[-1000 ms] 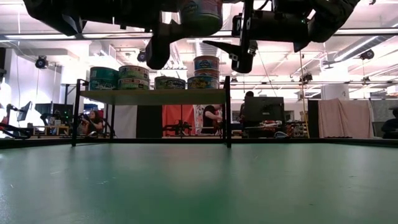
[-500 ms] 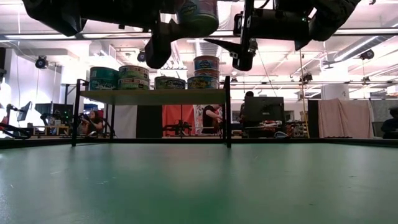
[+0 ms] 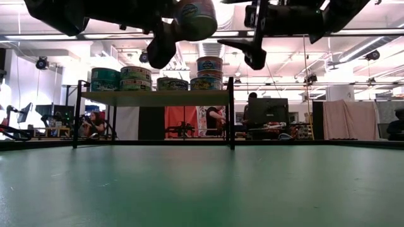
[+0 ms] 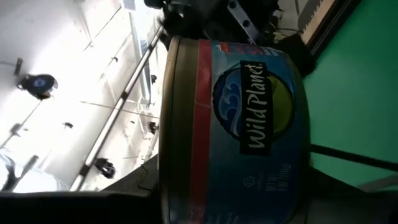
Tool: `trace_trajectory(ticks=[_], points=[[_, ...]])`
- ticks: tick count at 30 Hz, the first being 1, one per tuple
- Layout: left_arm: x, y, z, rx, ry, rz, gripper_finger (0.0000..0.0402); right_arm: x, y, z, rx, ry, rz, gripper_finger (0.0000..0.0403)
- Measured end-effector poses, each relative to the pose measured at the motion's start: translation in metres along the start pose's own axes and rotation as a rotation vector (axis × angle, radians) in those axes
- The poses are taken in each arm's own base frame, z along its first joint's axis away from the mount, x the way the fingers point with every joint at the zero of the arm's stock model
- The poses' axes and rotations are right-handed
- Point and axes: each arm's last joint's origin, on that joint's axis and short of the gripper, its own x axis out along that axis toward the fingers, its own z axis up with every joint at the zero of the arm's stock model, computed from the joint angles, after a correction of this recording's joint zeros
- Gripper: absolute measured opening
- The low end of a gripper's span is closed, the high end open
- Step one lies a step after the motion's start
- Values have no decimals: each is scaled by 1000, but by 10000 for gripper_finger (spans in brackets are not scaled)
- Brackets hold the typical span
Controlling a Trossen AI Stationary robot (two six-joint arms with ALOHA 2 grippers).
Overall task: Stack canned seafood by type on shelf
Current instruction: Stack the blue tuna can on top of the blue tuna can on the shelf
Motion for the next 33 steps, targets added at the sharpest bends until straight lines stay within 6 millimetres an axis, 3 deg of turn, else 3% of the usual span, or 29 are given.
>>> trace_trajectory(ticks=[9, 13, 19, 25, 33], points=[[-6, -8, -6, -99, 0, -32, 168, -9, 18, -11, -408, 100, 36, 313], [-18, -11, -12, -214, -122, -85, 168, -8, 31, -24, -619, 128, 67, 296], [-38, -15, -23, -463, -377, -316, 168, -1, 45, -48, -927, 142, -138, 278], [-46, -24, -31, -580, -342, -443, 168, 1, 61, -63, -1225, 121, -239, 270], [-38, -26, -24, -543, -333, -431, 168, 3, 67, -64, -1322, 81, -215, 285]])
